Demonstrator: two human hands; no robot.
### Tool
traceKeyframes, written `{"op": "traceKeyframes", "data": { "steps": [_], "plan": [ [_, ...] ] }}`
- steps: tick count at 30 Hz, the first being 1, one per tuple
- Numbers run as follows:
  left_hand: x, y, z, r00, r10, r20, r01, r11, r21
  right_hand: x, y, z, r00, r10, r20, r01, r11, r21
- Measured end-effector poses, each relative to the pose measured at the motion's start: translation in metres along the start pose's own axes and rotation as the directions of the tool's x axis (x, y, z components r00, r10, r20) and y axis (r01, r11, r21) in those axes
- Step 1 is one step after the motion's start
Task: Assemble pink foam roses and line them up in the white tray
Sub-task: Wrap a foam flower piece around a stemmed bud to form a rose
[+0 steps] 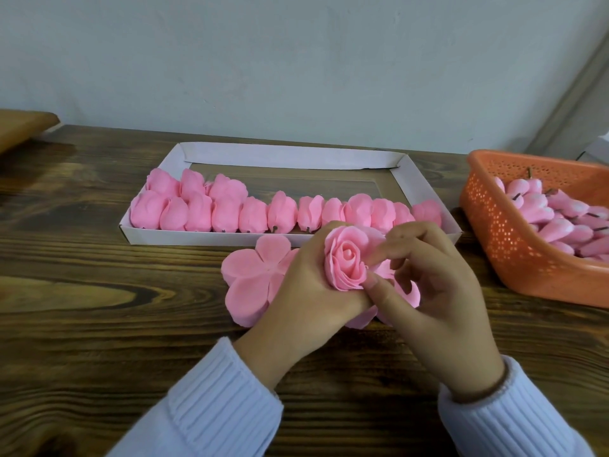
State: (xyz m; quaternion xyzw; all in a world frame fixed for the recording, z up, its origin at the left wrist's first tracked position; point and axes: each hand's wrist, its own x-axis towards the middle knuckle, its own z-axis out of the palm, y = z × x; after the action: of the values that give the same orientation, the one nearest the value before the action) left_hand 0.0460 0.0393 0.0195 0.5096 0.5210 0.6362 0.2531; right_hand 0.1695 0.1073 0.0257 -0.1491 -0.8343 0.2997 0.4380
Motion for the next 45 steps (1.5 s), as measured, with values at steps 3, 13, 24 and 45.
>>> {"op": "traceKeyframes", "data": {
  "steps": [3, 13, 24, 45],
  "plan": [
    [0.0004, 0.0001, 0.0, 1.0, 0.002, 0.004, -0.002, 1.0, -0.001, 0.0001, -0.0001, 0.0007, 1.0, 0.0, -0.028, 0.0, 1.0, -0.006],
    [-0.0003, -0.0013, -0.0009, 1.0, -0.007, 0.0, 0.007, 1.0, -0.003, -0.0002, 0.0004, 0.0001, 1.0, -0.016, -0.018, 0.016, 1.0, -0.018],
    [-0.0009, 0.0014, 0.0, 1.0, -0.019, 0.012, 0.019, 1.0, -0.017, -0.0006, 0.0027, 0.001, 0.999, 0.033, -0.007, -0.033, 0.999, -0.004],
    [-0.0027, -0.005, -0.0024, 0.995, -0.099, 0.024, 0.102, 0.981, -0.166, -0.0036, 0.0048, -0.0024, 0.957, -0.231, -0.174, 0.156, 0.918, -0.364]
  ]
}}
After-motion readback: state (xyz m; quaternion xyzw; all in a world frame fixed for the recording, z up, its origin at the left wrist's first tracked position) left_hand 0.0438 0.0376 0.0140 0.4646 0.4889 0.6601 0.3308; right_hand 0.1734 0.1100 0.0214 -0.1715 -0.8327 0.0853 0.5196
